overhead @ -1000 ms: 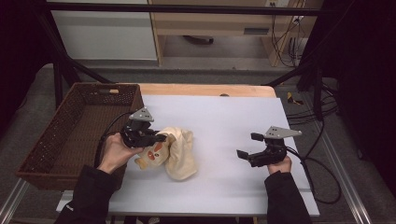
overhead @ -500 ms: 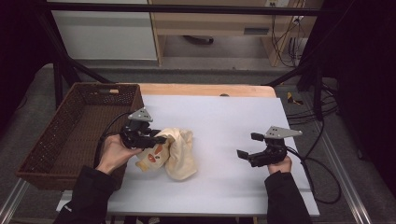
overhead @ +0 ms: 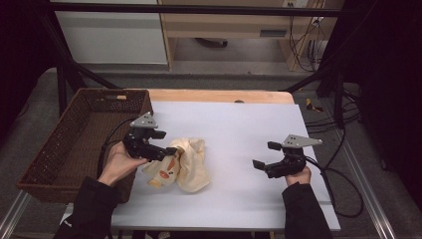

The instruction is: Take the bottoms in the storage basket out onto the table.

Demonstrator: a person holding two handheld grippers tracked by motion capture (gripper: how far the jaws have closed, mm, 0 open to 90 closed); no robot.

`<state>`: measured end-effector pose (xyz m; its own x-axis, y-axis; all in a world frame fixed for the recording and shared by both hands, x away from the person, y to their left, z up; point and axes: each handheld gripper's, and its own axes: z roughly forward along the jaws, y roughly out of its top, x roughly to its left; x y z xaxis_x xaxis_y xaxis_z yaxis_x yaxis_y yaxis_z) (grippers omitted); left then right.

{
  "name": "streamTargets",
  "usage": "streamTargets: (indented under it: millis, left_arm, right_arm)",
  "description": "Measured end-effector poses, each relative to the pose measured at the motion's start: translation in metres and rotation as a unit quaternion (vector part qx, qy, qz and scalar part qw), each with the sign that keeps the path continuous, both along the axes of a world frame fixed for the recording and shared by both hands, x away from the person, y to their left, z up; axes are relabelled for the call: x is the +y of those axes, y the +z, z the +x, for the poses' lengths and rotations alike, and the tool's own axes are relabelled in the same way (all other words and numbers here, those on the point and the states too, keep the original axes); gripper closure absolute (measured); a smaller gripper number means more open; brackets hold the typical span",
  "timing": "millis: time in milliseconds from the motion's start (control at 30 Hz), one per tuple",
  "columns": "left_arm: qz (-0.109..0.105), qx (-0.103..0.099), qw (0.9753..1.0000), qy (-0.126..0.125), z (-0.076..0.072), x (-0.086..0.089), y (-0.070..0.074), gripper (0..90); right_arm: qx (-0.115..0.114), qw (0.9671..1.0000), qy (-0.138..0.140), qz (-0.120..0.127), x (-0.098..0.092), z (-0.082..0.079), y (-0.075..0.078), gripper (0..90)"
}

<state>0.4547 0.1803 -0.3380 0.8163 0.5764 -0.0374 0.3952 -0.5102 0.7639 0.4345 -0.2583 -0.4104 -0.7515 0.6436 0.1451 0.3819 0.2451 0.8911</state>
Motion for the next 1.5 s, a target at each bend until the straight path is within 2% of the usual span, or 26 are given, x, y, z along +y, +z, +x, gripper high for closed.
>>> streamTargets:
  millis: [33,67,100,333,833,1033,1300,1500]
  left_arm:
    - [0.001,-0.003,1.0,-0.001,-0.001,0.0,0.001,18.7]
    - [0.001,-0.005,1.0,-0.002,-0.001,0.001,0.001,18.7]
    - [0.002,-0.007,1.0,-0.002,-0.002,0.001,0.002,12.8]
    - [-0.004,-0.022,0.9997,0.004,-0.005,0.007,0.007,0.9]
    - [-0.001,-0.037,0.9989,0.027,-0.012,0.029,0.009,0.9]
    - [-0.002,-0.045,0.9986,0.027,-0.015,0.036,0.008,1.0]
    - [0.003,-0.043,0.9979,0.048,-0.017,0.05,0.005,1.0]
    - [-0.002,-0.044,0.9971,0.062,-0.02,0.06,0.002,1.2]
  right_arm:
    - [0.0,1.0,0.0,0.0,0.0,0.0,0.0,4.0]
    - [0.0,1.0,0.0,0.0,0.0,0.0,0.0,4.0]
    - [0.0,1.0,0.0,0.0,0.0,0.0,0.0,3.9]
    - [0.0,1.0,0.0,0.001,0.0,0.0,0.0,4.0]
    - [0.001,1.0,0.0,0.0,0.0,0.0,0.0,3.9]
    - [0.001,1.0,-0.001,0.0,0.0,0.0,0.0,3.9]
    - [0.002,1.0,-0.001,0.0,0.0,0.0,0.0,4.0]
    - [0.001,1.0,-0.001,0.0,0.0,0.0,0.0,4.0]
